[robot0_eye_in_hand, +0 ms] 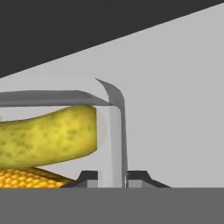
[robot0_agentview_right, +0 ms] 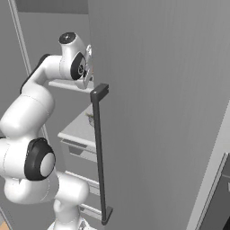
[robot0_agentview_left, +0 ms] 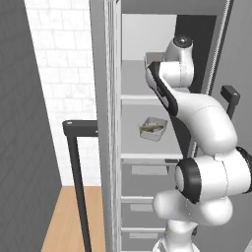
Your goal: Take the meat container that has the fish and place it on the second highest rack of the freezer. Then take the vegetable container that has the cucumber and corn and place it on the highest rack of the freezer.
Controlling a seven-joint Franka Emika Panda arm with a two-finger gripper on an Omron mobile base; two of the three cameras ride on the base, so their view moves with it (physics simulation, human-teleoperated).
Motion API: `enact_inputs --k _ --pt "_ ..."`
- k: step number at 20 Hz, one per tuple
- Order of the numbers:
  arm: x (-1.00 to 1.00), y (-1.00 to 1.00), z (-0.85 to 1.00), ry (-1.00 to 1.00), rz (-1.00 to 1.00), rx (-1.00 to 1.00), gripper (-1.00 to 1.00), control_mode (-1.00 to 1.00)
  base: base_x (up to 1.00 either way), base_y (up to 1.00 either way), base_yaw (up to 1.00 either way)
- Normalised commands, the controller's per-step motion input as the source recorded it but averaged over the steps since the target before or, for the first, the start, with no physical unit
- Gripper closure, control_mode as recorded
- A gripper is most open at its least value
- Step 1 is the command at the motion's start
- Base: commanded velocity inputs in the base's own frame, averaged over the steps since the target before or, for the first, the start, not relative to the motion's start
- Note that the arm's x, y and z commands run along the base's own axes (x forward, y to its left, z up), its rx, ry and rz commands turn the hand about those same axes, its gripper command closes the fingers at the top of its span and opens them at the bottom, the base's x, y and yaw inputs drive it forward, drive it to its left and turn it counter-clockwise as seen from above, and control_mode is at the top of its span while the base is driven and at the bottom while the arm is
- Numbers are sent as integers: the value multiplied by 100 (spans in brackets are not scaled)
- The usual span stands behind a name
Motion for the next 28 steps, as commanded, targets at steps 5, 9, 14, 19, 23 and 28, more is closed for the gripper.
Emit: enact_inputs --k 5,9,14,19,23,28 --pt "0 0 0 0 0 0 -100 -100 0 0 0" --pt "0 0 0 0 0 0 -100 -100 0 0 0" --pt "0 0 0 0 0 0 -100 -100 0 0 0" --pt "-9 0 0 -6 0 0 -100 -100 0 0 0" --pt "-65 0 11 -34 0 0 -100 -100 0 0 0" --pt "-82 3 35 -12 0 0 -100 -100 0 0 0"
